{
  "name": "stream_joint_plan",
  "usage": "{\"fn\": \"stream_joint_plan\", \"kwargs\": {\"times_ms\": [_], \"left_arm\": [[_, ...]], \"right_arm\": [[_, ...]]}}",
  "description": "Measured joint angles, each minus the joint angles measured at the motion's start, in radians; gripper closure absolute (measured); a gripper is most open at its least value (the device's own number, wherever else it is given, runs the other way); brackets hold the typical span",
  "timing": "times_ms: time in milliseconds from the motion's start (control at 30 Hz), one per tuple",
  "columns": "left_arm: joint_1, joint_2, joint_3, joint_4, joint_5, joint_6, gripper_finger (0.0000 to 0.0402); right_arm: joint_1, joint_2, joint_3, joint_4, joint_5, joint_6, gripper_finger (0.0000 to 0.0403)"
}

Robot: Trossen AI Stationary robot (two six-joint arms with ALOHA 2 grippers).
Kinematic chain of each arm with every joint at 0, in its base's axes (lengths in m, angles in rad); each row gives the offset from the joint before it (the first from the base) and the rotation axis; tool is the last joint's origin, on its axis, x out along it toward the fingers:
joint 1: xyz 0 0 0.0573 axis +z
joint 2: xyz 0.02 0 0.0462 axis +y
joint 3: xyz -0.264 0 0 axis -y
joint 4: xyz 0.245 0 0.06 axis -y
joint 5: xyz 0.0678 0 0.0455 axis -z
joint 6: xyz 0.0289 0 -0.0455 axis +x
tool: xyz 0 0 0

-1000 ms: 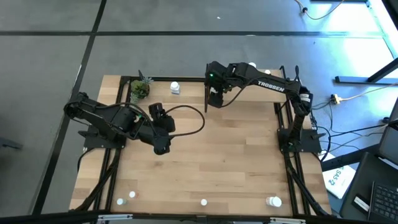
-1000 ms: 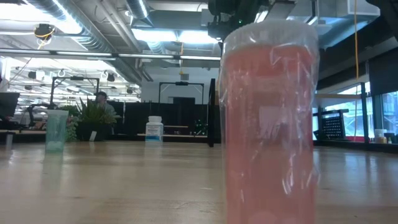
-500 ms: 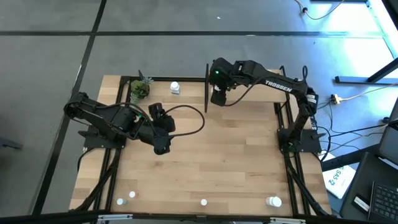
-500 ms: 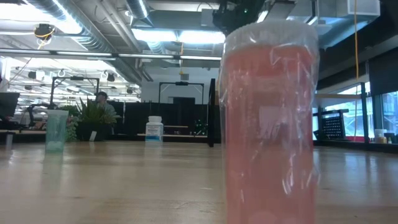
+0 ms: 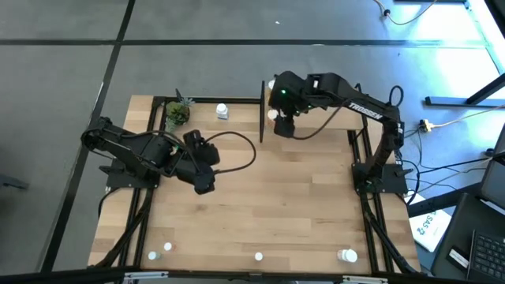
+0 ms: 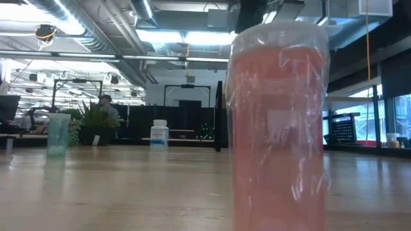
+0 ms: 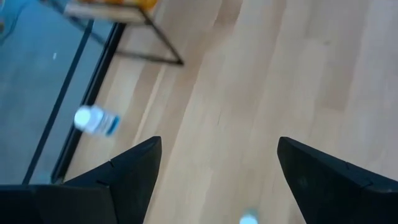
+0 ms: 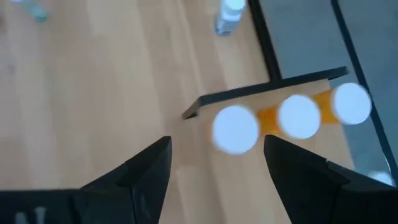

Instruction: Pick and place medicine bottles onto shelf by color

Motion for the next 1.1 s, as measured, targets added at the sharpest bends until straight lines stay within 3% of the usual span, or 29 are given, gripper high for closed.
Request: {"fn": "stream_joint_plan", "kwargs": {"times_ms": [300, 567, 800, 933, 1100], "left_arm": [[-0.070, 0.000, 0.000, -0.123, 0.002, -0.229, 0.0086], [-0.165, 0.000, -0.001, -0.185, 0.014, -0.489, 0.0086], [-0.206, 0.000, -0.084, -0.182, 0.079, -0.658, 0.0086], [-0.224, 0.000, -0.136, -0.167, 0.107, -0.724, 0.0086], [-0.221, 0.000, -0.190, -0.153, 0.131, -0.814, 0.0086]], "right_arm": [[0.137, -0.001, 0.100, -0.210, 0.000, 0.026, 0.0146], [0.274, -0.044, 0.100, -0.255, 0.001, 0.076, 0.0146], [0.426, -0.117, 0.100, -0.267, 0.001, 0.100, 0.0146], [0.517, -0.188, 0.049, -0.254, 0.050, 0.139, 0.0146], [0.604, -0.297, -0.127, -0.137, 0.190, 0.209, 0.0146]]}}
